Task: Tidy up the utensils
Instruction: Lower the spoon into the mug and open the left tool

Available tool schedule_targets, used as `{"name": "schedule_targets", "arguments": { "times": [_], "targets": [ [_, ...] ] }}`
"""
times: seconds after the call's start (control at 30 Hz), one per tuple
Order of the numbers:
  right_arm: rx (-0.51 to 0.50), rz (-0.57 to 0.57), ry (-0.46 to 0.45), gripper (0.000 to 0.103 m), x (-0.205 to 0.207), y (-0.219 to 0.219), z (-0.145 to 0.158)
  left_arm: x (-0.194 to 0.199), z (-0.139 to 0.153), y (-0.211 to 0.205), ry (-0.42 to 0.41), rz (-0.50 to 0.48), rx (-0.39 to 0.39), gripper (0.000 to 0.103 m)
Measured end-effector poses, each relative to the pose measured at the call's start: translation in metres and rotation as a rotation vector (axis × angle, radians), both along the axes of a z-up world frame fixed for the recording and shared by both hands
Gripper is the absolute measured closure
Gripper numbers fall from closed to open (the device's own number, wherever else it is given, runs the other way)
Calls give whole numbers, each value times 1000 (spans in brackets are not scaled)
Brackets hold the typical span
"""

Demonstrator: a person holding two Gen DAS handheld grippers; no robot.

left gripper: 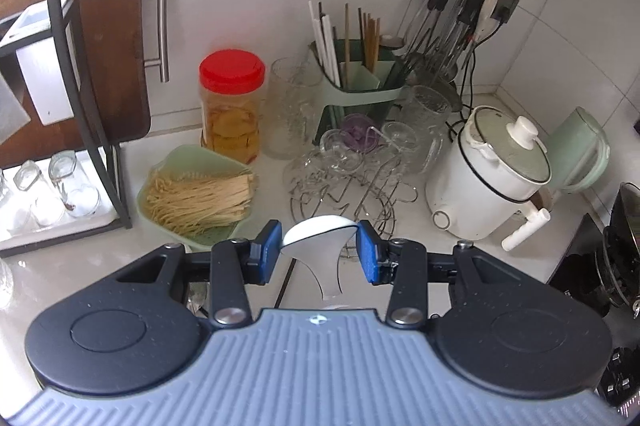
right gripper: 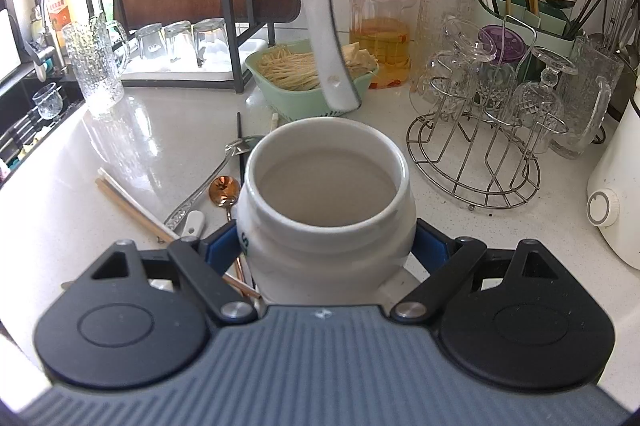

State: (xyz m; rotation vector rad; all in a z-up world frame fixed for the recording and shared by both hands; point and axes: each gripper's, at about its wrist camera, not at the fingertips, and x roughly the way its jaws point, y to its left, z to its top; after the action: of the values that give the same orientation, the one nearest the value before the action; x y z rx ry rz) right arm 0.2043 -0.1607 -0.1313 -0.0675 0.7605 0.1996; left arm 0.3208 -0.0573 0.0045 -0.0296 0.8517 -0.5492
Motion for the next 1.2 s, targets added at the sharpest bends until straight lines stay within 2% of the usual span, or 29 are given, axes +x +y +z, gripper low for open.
{"name": "schedule_targets", "arguments": {
  "times": [0.3,0.77,0.9,1.2],
  "targets": [
    [3,-3,-4,12,-1,0,-1,-12,6,-12,23,-63,17,56],
    [8,3,-17,12,-3,-1,-2,-6,-49,-32,231,-132,115,56],
    [8,12,-23,12,-3,-1,-3,-3,-59,-42,267,-170,176,57],
    [7,16,-30,12,-5,-2,-3,1,-80,-66,329,-227,251,57]
  ]
}}
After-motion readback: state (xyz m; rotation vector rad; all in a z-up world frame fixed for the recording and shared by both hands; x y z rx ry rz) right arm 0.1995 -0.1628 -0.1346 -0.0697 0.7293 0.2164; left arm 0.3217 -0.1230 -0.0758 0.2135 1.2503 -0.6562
